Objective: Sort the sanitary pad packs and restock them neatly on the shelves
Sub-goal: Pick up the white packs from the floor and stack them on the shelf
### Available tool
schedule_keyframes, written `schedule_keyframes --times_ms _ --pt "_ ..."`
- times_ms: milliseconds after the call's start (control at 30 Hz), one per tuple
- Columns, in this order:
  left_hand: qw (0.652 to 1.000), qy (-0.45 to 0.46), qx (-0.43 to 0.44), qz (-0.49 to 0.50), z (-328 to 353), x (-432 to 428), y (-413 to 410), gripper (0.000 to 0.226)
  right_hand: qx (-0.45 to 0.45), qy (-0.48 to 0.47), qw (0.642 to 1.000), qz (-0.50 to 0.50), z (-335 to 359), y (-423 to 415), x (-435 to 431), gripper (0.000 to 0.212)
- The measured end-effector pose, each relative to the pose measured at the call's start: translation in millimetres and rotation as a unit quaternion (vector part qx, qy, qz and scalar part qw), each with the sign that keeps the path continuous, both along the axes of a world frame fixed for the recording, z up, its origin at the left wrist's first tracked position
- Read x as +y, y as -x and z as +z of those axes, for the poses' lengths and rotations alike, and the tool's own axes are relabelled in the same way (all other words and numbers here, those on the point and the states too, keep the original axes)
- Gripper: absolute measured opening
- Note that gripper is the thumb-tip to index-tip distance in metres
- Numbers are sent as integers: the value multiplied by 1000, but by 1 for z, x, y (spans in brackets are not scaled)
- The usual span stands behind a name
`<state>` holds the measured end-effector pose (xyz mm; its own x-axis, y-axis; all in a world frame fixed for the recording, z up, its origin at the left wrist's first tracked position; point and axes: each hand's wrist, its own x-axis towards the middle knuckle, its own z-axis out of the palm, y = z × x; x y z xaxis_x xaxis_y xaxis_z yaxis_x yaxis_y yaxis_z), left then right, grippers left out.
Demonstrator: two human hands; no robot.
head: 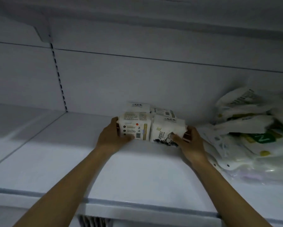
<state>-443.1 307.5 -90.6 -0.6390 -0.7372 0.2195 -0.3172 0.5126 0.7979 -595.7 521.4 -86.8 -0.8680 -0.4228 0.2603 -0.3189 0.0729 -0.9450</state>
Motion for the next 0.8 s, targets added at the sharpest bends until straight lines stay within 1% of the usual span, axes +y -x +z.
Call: schedule_keyframes --times_ms 100,233,300,367,467,533,567,600,633,700,733,800 --pt "1000 -4 3 -5 1 3 -1 59 4 -7 1000 28 -3 3 -2 48" --pt "1000 -17 7 -15 1 5 -1 59 19 -2 999 31 -5 2 -5 46" --pt "999 -36 11 -21 2 6 -2 62 18 -9 999 38 -6 1 -5 45" --pt "996 -72 17 -40 6 7 -5 75 28 -15 998 58 -4 -2 -4 49" --pt "990 -120 32 -67 14 4 -10 107 49 -16 996 78 3 -11 -1 59" --pt "990 -120 52 -46 19 6 -17 116 79 -16 996 34 11 -21 4 73" --pt "993 -99 60 -32 21 6 -23 117 113 -31 993 0 16 -27 6 82" --pt "996 -61 54 -21 21 6 -31 116 160 -48 986 -22 21 -33 6 86" --pt "999 -7 29 -14 23 5 -41 115 213 -62 975 -30 24 -40 5 85" --pt "994 104 -17 -5 27 0 -64 111 313 -80 946 0 32 -57 -5 78" --pt "989 144 -20 2 31 -3 -78 108 356 -90 930 19 38 -69 -14 76" --pt "979 204 -18 20 39 -9 -109 105 407 -112 905 51 47 -97 -38 77"
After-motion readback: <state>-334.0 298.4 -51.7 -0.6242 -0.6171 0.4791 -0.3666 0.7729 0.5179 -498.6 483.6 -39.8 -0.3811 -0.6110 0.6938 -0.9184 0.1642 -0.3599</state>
